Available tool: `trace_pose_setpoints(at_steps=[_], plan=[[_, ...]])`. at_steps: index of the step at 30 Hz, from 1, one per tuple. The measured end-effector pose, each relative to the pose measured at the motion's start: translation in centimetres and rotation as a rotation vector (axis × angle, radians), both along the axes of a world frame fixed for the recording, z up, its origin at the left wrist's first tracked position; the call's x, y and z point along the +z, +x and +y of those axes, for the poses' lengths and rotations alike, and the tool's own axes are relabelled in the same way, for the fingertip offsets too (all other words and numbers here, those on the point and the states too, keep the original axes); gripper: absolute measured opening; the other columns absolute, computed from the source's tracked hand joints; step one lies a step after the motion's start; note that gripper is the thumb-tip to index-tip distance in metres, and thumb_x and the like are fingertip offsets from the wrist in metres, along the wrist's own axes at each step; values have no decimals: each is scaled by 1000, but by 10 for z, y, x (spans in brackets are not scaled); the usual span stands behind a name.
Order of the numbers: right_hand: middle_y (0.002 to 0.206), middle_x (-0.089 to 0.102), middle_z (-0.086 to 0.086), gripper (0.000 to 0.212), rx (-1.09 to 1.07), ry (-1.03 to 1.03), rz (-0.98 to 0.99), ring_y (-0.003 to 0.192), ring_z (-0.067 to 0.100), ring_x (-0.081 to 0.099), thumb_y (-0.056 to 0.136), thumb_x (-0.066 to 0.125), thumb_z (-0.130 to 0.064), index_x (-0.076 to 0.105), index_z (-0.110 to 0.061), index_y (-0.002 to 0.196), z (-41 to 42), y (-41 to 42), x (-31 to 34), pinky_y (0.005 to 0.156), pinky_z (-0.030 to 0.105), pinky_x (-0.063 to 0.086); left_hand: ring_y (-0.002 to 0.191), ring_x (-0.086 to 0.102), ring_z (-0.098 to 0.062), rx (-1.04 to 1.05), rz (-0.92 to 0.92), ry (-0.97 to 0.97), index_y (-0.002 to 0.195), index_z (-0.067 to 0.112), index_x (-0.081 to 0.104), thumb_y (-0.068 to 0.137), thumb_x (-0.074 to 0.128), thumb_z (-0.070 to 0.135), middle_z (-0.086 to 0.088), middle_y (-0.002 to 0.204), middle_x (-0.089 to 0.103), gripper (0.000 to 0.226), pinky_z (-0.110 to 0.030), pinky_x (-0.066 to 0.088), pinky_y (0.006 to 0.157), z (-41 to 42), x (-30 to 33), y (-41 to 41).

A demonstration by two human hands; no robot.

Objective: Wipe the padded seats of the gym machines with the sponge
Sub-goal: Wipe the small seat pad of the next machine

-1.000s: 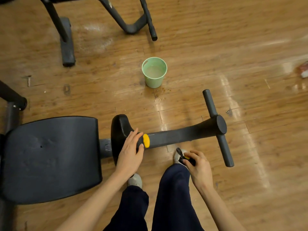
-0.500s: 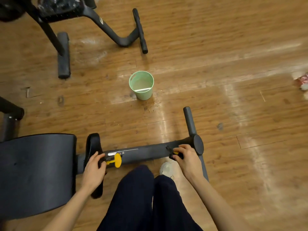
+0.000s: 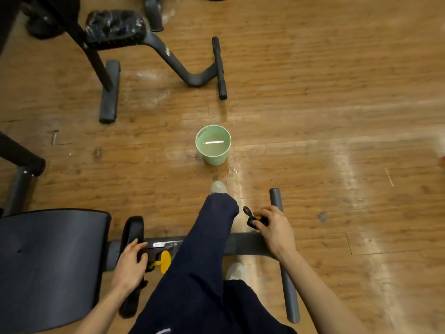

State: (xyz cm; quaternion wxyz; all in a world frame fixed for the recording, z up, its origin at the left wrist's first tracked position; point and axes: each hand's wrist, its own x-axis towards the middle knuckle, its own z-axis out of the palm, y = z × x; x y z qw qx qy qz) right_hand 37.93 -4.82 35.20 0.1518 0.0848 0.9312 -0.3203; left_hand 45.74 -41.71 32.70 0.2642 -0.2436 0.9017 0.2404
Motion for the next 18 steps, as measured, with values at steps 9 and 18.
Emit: trace_pose_setpoints(at_steps=[9,18], plan=[[124,53,-8,25,128,179,-134,115,14,47,93,59,-32,66,-27,116,7,-136,-22,81,31,50,136,42,-33,14,-152,17,127,3,60,94,57,7,-19,146,45,34,-37,28,113,-7,-35,-152],[115,56,-7,20,0,229,-257,107,19,51,92,61,-28,69,-28,110,34,-238,-29,66,31,46,138,38,-21,-201,-20,201,135,15,54,101,46,19,-5,149,43,35,-34,26,115,73,12,-401]])
